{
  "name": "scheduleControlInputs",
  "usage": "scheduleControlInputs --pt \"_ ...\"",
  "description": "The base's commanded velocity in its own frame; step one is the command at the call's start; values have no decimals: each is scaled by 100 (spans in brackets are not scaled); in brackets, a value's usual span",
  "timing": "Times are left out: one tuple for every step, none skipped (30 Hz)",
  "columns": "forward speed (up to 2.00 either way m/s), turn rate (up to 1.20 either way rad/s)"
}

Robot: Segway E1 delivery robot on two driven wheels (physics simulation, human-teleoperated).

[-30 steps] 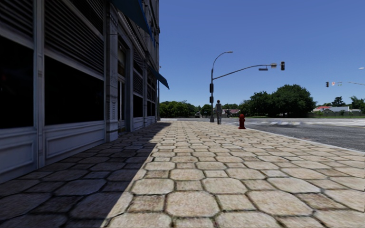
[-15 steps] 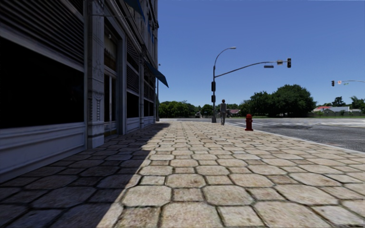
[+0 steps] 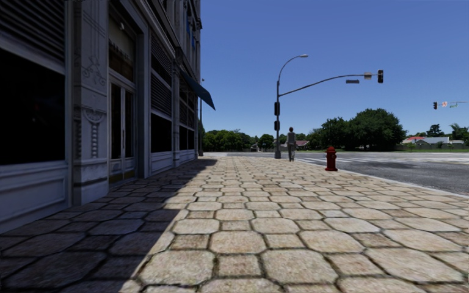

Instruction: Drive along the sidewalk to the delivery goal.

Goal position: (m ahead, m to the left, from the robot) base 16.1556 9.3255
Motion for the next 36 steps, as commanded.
scheduleControlInputs --pt "200 0" --pt "200 0" --pt "200 0" --pt "200 0" --pt "200 0" --pt "200 0" --pt "200 0" --pt "200 0" --pt "200 0" --pt "200 0" --pt "200 0" --pt "200 0" --pt "200 0" --pt "200 0" --pt "200 0" --pt "200 0" --pt "200 0" --pt "200 0" --pt "200 0" --pt "200 0" --pt "200 0" --pt "200 0" --pt "200 0" --pt "200 0" --pt "200 0" --pt "200 0" --pt "200 0" --pt "200 0" --pt "200 0" --pt "200 0" --pt "200 0" --pt "200 0" --pt "200 0" --pt "200 0" --pt "200 0" --pt "200 0"
